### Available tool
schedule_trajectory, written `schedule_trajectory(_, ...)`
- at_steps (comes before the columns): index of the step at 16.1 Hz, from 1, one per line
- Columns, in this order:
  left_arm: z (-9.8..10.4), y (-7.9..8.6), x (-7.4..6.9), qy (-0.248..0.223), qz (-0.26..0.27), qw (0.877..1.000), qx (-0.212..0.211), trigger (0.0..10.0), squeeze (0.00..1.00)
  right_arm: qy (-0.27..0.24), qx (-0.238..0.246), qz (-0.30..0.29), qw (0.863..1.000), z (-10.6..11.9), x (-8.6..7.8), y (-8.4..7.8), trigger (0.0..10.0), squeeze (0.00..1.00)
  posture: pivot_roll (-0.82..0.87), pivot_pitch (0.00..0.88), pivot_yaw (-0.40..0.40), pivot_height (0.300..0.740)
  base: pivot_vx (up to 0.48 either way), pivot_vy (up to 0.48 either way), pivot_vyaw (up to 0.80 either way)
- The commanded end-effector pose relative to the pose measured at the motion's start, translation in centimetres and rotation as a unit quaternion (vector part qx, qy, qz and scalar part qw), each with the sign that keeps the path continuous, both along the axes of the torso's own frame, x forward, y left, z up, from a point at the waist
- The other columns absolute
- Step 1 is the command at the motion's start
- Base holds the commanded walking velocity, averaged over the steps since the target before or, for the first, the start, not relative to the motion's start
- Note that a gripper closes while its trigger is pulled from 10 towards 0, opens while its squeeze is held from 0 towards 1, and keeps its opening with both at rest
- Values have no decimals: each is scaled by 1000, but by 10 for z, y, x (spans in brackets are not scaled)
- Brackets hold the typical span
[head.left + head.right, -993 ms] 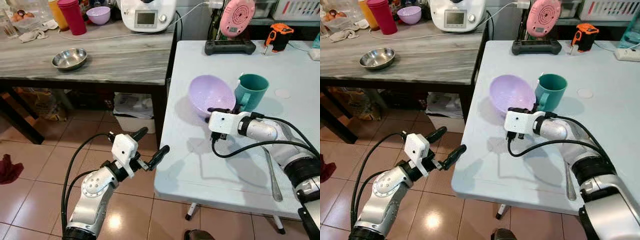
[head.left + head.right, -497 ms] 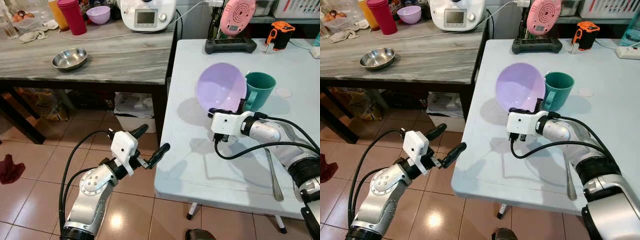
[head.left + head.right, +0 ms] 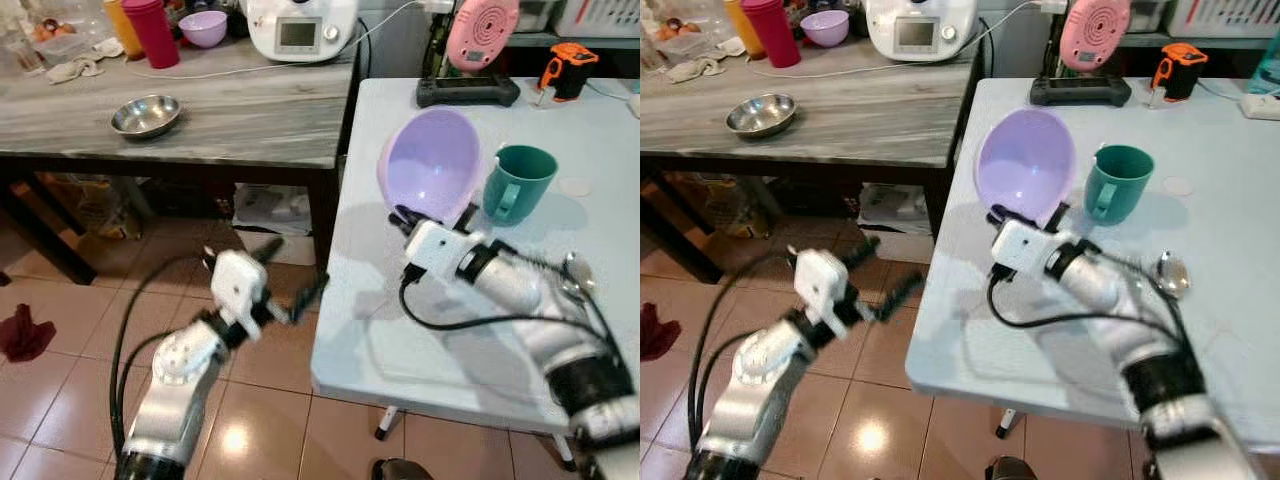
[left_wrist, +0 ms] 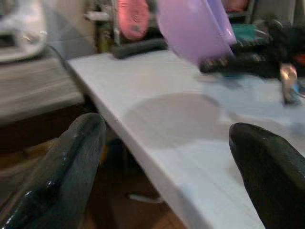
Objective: Setting the table
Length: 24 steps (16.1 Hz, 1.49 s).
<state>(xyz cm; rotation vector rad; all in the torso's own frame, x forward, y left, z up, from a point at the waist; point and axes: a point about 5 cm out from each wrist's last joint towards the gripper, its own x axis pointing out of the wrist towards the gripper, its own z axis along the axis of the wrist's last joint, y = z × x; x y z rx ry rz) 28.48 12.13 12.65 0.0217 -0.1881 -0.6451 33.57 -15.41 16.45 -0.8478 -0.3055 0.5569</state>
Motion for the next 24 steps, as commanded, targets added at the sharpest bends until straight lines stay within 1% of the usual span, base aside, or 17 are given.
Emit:
schedule_trajectory(1,-8,11,6,20,43,999,9,10000,0,-26,61,-4,998,14,-5,12,10000,0,-234,95,98,740,0,0,0)
schedule_trajectory(3,-12,18,12,25,65,998,11,10000,0,-30,133,-10,991,18,-16,25,10000,0,-238,94,99,740,0,0,0)
schedule_trajectory(4,-12,22,18,31,81,996,-3,10000,0,-31,185,-27,982,20,-24,33,10000,0,-244,94,100,740,0,0,0)
schedule_trajectory(5,-12,25,22,31,98,995,-5,10000,0,-29,212,-60,975,17,-26,32,10000,0,-247,93,99,740,0,0,0)
schedule_trajectory(6,-12,27,28,41,119,992,-30,10000,0,-13,241,-93,966,13,-28,33,10000,0,-255,93,101,740,0,0,-613)
schedule_trajectory(8,-12,27,29,36,116,992,-32,10000,0,-3,255,-101,962,12,-32,34,10000,0,-263,93,102,740,0,139,-706)
schedule_trajectory(10,-13,23,30,33,104,994,-31,10000,0,3,249,-102,963,11,-36,35,10000,0,-269,92,100,740,0,309,-788)
schedule_trajectory(13,-12,23,34,29,107,993,-34,10000,0,9,254,-113,961,12,-36,31,10000,0,-266,92,96,740,0,346,-796)
schedule_trajectory(15,-12,23,34,28,108,993,-35,10000,0,11,256,-111,960,14,-36,33,10000,0,-265,90,94,740,0,354,-703)
schedule_trajectory(18,-13,21,34,25,108,993,-38,10000,0,3,255,-100,962,17,-35,38,10000,0,-263,84,92,740,0,355,0)
schedule_trajectory(24,-12,17,37,21,107,993,-41,10000,0,-5,246,-97,964,20,-36,34,10000,0,-271,78,91,740,0,359,0)
